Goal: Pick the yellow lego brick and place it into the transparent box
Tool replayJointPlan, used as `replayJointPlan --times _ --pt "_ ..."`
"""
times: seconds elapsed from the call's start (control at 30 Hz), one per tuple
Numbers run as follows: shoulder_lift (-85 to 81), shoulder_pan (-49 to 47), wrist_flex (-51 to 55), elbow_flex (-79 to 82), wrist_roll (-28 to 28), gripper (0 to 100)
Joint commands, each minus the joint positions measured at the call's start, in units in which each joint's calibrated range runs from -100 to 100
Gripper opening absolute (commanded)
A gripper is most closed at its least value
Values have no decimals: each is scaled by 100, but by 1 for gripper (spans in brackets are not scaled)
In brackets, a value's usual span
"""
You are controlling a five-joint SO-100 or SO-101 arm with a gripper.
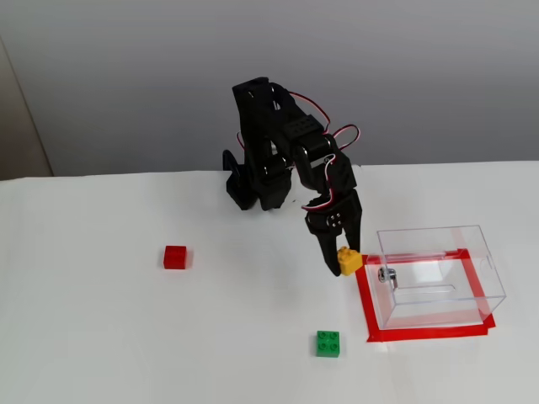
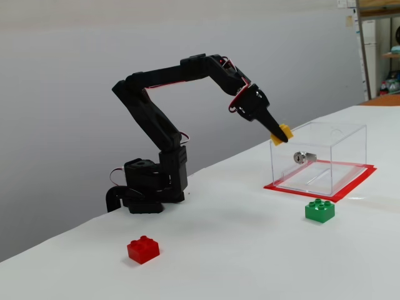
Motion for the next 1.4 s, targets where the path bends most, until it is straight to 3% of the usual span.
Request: replayJointPlan --times 0.0,0.23,0.57,0.93,1.27,1.37 --pt "-215 -570 -13 -558 -20 11" --pt "141 -1346 -65 -1182 -25 11" --pt "1897 -2270 -65 -2664 -25 11" --pt "3416 -2551 -65 -3858 -25 11" --pt "3637 -2706 -65 -4066 -25 11" --pt "3611 -2706 -47 -4066 -25 18"
